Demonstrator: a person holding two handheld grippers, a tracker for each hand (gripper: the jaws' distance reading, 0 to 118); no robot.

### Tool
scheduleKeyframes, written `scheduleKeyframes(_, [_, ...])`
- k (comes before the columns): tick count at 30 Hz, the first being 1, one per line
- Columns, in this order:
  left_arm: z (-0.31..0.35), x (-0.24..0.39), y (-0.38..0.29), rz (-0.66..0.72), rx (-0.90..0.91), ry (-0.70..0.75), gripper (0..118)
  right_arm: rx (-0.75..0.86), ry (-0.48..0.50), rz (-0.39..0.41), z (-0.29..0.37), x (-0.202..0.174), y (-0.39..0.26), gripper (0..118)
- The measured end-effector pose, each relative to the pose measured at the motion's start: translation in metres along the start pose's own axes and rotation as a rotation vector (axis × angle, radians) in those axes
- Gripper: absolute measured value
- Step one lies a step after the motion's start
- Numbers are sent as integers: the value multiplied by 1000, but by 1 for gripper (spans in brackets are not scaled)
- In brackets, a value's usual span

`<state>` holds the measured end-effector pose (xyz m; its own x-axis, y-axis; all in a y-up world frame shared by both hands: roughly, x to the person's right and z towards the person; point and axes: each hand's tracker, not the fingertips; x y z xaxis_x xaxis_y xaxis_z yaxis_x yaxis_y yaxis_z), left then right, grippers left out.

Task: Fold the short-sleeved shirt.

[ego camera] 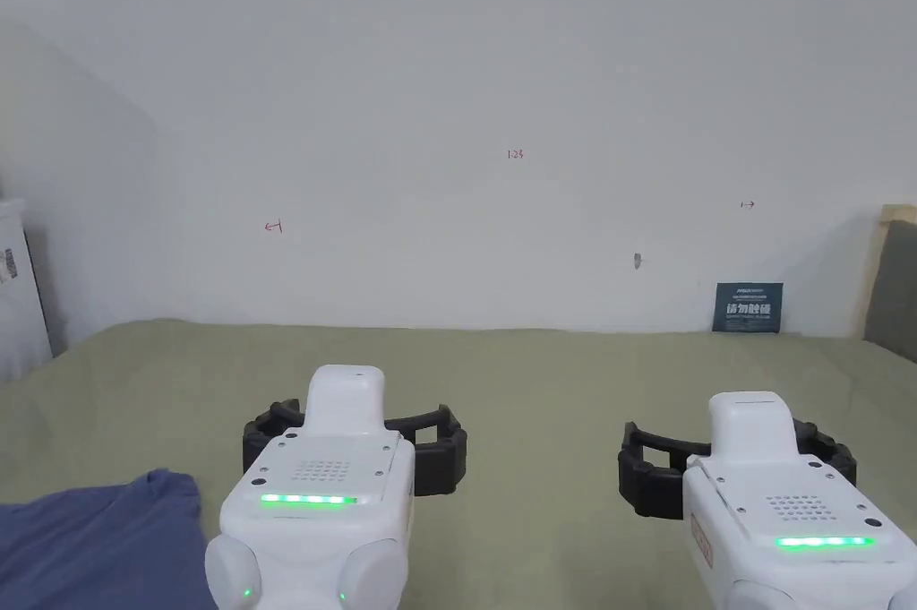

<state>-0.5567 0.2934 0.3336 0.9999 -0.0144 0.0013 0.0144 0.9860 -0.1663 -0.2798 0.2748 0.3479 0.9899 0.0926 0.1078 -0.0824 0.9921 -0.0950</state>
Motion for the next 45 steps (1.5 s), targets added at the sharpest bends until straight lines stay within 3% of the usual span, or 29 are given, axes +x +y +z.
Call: scheduleKeyframes(45, [4,-5,0,28,-16,-5,118,-1,25,38,2,-8,-3,118])
